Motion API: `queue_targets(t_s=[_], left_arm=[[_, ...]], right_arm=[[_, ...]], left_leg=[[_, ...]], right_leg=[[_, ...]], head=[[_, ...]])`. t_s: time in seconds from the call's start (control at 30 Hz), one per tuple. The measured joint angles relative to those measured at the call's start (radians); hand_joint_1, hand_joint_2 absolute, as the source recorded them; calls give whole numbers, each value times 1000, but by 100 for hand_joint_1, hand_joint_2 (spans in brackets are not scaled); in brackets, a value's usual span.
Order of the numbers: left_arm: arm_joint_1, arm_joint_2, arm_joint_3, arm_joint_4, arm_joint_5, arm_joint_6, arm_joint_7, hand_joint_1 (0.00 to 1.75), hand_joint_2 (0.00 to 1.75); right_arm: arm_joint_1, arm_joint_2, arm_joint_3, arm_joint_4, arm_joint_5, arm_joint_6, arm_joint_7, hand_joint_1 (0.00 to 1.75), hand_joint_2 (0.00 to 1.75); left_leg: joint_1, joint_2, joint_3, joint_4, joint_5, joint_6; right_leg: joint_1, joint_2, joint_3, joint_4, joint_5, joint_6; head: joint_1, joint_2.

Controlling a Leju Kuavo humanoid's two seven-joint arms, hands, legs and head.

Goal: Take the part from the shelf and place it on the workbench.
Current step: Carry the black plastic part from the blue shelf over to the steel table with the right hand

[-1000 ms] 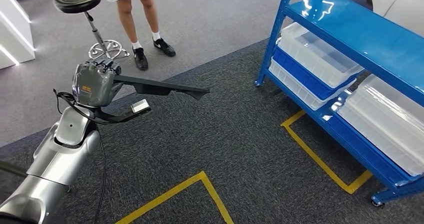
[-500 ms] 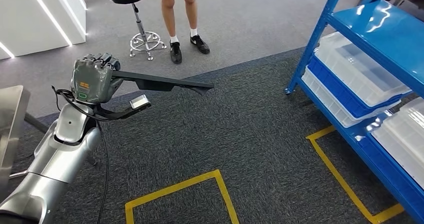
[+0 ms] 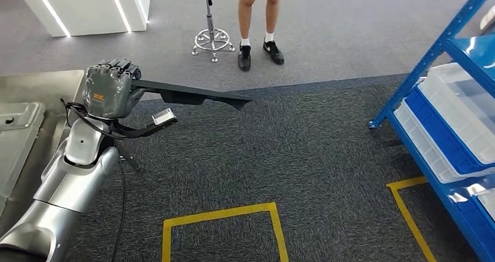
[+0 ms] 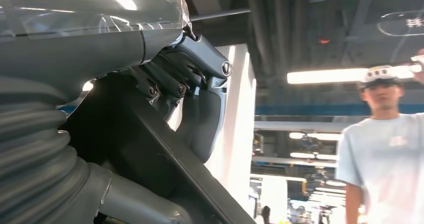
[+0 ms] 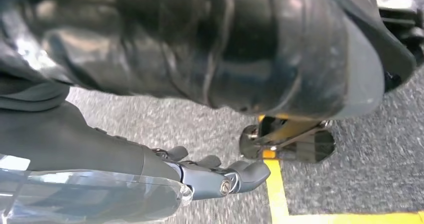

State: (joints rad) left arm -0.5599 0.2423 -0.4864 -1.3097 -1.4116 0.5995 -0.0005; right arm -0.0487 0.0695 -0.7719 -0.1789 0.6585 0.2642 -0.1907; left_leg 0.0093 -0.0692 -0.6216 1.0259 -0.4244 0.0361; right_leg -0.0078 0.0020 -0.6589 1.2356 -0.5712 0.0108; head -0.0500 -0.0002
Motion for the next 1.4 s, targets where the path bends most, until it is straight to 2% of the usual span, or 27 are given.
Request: queue_targets(t_s=[0.07, 0.13, 0.2, 0.23, 0.3, 0.37, 0.4, 0.43, 0.47, 0.5, 0.57, 0.63, 0.67, 0.73, 0.8, 0.87, 0.93, 0.97, 1.0, 1.03, 1.1, 1.17, 1.23, 1.27, 1.3, 1.37, 1.4], left_arm=[[-2, -2, 0, -6, 6, -1, -2, 175, 175], [-4, -4, 1, -11, 14, -3, -3, 175, 175], [-6, -6, 6, -13, 25, -5, 1, 175, 175], [-5, -6, 11, -14, 33, -6, 3, 175, 175], [-9, -9, 20, -14, 51, -5, 5, 175, 175], [-13, -13, 26, -14, 71, -3, 4, 175, 175], [-14, -15, 27, -14, 78, -3, 3, 175, 175], [-14, -17, 29, -14, 83, -3, 2, 175, 175], [-14, -17, 31, -14, 87, -3, 1, 175, 175], [-14, -17, 32, -14, 90, -3, 1, 175, 175], [-16, -18, 37, -14, 94, -4, 0, 175, 175], [-18, -21, 44, -14, 99, -4, -1, 175, 175], [-19, -22, 47, -14, 102, -4, -2, 175, 175], [-22, -23, 53, -14, 111, -4, -3, 175, 175], [-29, -25, 58, -15, 122, -5, -5, 175, 175], [-35, -29, 64, -15, 131, -6, -5, 175, 175], [-38, -33, 69, -15, 137, -6, -5, 175, 175], [-38, -35, 71, -15, 140, -6, -6, 175, 175], [-38, -36, 73, -15, 143, -6, -7, 175, 175], [-39, -37, 76, -15, 147, -5, -8, 175, 175], [-39, -40, 81, -15, 153, -4, -10, 175, 175], [-40, -41, 87, -15, 164, 0, -11, 175, 175], [-41, -42, 100, -15, 184, 8, -12, 175, 175], [-40, -42, 107, -15, 193, 12, -13, 175, 175], [-42, -42, 115, -15, 201, 16, -15, 175, 175], [-49, -42, 125, -15, 208, 21, -17, 175, 175], [-53, -42, 128, -15, 209, 23, -17, 175, 175]], right_arm=[[1, -3, -1, 0, -1, 1, 0, 0, 0], [0, -6, -1, 1, -2, 2, 0, 0, 0], [-4, -7, -1, 1, -1, 2, 0, 0, 0], [-5, -6, -1, 1, -1, 0, 0, 0, 0], [-4, -5, -2, 1, -2, -2, 0, 0, 0], [-1, -5, -2, 1, -3, -2, 0, 0, 0], [-1, -5, -2, 1, -4, -2, 0, 0, 0], [-1, -5, -2, 1, -4, -2, 0, 0, 0], [-1, -5, -2, 1, -5, -2, 0, 0, 0], [-1, -5, -2, 1, -5, -2, 0, 0, 0], [-2, -4, -3, 1, -5, -2, 0, 0, 0], [-2, -5, -4, 1, -5, -2, 0, 0, 0], [-3, -6, -5, 1, -5, -2, 0, 0, 0], [-6, -5, -8, 1, -5, -2, 0, 0, 0], [-8, -4, -10, 1, -4, -2, 0, 0, 0], [-5, -3, -12, 1, -4, -2, 0, 0, 0], [-3, -2, -13, 2, -4, -2, 0, 0, 0], [-2, -2, -14, 3, -3, -2, 0, 0, 0], [-2, -1, -14, 3, -3, -2, 0, 0, 0], [-2, -1, -15, 3, -3, -3, -1, 0, 0], [-2, -2, -17, 3, -3, -5, -2, 0, 0], [-1, -4, -18, 3, -1, -8, -6, 0, 0], [-4, -4, -18, 3, 1, -9, -10, 0, 0], [-6, -4, -18, 3, 1, -9, -12, 0, 0], [-6, -3, -17, 3, 2, -10, -14, 0, 0], [-4, -1, -17, 3, 2, -11, -17, 0, 0], [-2, -1, -18, 3, 3, -11, -18, 0, 0]], left_leg=[[0, -26, -3, 4, 1, -4], [3, -49, -11, 6, 5, -15], [7, -74, -17, 1, 12, -30], [7, -72, -20, 4, 10, -35], [4, -22, -45, 55, -23, -41], [5, 40, -101, 178, -87, -45], [6, 51, -128, 238, -110, -48], [9, 58, -144, 274, -119, -51], [11, 63, -141, 272, -108, -54], [13, 69, -119, 235, -83, -55], [11, 110, -45, 99, -29, -56], [4, 145, -5, 19, -12, -46], [0, 146, -6, 17, -16, -39], [1, 119, -10, 15, -11, -26], [2, 95, -10, 11, -7, -15], [1, 72, -10, 9, -4, -6], [-5, 44, -11, 10, -3, -1], [-9, 28, -11, 10, -2, 0], [-11, 12, -10, 10, -2, 1], [-13, -3, -9, 10, -1, 2], [-12, -29, -9, 10, 1, 1], [-7, -51, -13, 9, 5, -6], [-3, -75, -17, 4, 11, -17], [-3, -73, -18, 5, 10, -21], [-6, -54, -24, 17, 0, -24], [-9, 13, -59, 97, -52, -30], [-8, 39, -89, 162, -86, -36]], right_leg=[[-3, 50, 54, -128, 63, -8], [-3, 86, 78, -190, 82, -14], [0, 68, 81, -197, 84, -19], [-1, 54, 85, -205, 88, -25], [-4, 24, 94, -222, 96, -39], [-2, -6, 97, -229, 98, -47], [0, -20, 97, -228, 97, -47], [0, -35, 97, -228, 96, -46], [0, -49, 98, -227, 94, -44], [-1, -62, 99, -225, 91, -42], [-1, -87, 101, -216, 81, -32], [6, -106, 101, -206, 72, -21], [10, -116, 101, -205, 70, -17], [10, -129, 103, -203, 65, -11], [2, -86, 89, -166, 34, -4], [-3, -26, 35, -53, -26, -2], [-2, -11, -30, 66, -64, -7], [0, -9, -45, 85, -55, -12], [4, -5, -42, 65, -28, -19], [9, 4, -21, 9, 13, -28], [18, 50, 33, -125, 83, -44], [23, 79, 60, -189, 103, -51], [24, 62, 67, -201, 104, -53], [21, 48, 73, -211, 108, -53], [19, 35, 79, -224, 113, -55], [16, 7, 90, -242, 121, -59], [16, -7, 91, -245, 121, -60]], head=[[0, 0], [0, 0], [0, 0], [0, 0], [-1, 0], [-2, 0], [-2, 0], [-2, 0], [-2, 0], [-2, 0], [-2, 0], [-2, 0], [-2, 0], [-1, 0], [-1, 0], [-1, 0], [-1, 0], [-1, 0], [-1, 0], [-1, 0], [-1, 0], [-1, 0], [0, 0], [0, 0], [0, 0], [-1, 0], [-1, 0]])
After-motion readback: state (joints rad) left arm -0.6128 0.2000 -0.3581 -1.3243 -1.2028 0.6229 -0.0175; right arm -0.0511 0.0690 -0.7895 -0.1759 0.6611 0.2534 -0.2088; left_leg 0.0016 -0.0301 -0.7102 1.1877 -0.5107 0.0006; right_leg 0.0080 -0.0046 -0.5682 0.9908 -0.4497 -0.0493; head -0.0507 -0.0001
